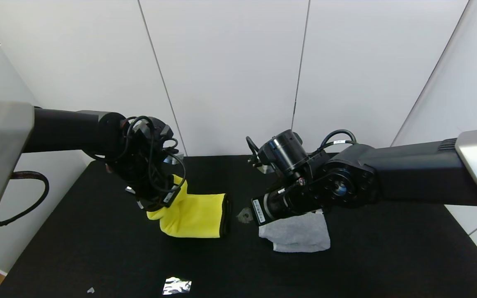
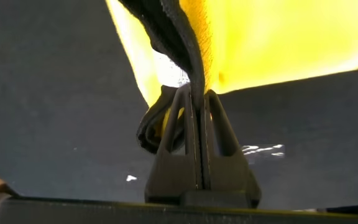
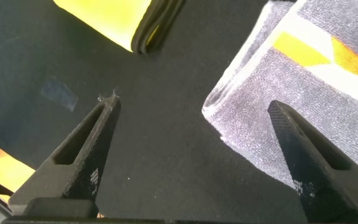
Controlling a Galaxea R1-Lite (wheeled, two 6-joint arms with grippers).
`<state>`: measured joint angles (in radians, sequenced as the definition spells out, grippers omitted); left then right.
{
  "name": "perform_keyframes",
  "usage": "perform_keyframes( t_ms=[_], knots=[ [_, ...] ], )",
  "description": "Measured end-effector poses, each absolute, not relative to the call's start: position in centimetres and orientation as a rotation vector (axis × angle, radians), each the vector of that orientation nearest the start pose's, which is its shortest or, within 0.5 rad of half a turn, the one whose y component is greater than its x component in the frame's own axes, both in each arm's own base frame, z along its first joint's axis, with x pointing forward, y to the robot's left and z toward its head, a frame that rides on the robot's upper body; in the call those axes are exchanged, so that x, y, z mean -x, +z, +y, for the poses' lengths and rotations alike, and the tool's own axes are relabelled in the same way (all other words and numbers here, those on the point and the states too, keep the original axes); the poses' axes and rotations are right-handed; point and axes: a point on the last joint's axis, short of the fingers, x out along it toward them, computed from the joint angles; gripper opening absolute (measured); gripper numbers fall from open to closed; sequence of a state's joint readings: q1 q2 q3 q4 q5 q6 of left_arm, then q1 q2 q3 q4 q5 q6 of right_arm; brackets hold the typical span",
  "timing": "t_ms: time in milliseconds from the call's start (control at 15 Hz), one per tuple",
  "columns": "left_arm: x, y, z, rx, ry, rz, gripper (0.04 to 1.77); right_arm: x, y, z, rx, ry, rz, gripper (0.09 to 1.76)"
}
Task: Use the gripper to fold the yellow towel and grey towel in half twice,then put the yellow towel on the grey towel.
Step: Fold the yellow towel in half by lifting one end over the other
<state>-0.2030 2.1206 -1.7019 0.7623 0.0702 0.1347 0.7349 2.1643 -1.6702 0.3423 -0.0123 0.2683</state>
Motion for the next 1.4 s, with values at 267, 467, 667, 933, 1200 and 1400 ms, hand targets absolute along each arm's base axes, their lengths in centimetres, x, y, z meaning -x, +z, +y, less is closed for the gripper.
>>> perform_keyframes(
  t_ms=[267,467,667,933,1200,1400],
  knots=[
    [-37.3,15.6,-9.7,-0.297,-0.235,1.169,0.11,-31.7,15.7,28.5,0.067,0.563,0.874,1.71],
    [-36.9,15.5,-11.1,-0.303,-0.271,1.170,0.11,-31.7,15.7,28.5,0.066,0.563,0.874,1.71],
    [-36.8,15.2,-12.1,-0.281,-0.277,1.172,0.11,-31.7,15.7,28.5,0.066,0.563,0.874,1.71],
    [-36.7,14.4,-13.4,-0.241,-0.302,1.198,0.11,-31.7,15.7,28.5,0.067,0.563,0.874,1.71],
    [-36.4,13.9,-14.2,-0.208,-0.319,1.220,0.11,-31.7,15.6,28.5,0.067,0.563,0.874,1.71],
    [-36.5,13.7,-14.5,-0.191,-0.323,1.212,0.35,-31.7,15.6,28.5,0.067,0.563,0.875,1.71]
  ],
)
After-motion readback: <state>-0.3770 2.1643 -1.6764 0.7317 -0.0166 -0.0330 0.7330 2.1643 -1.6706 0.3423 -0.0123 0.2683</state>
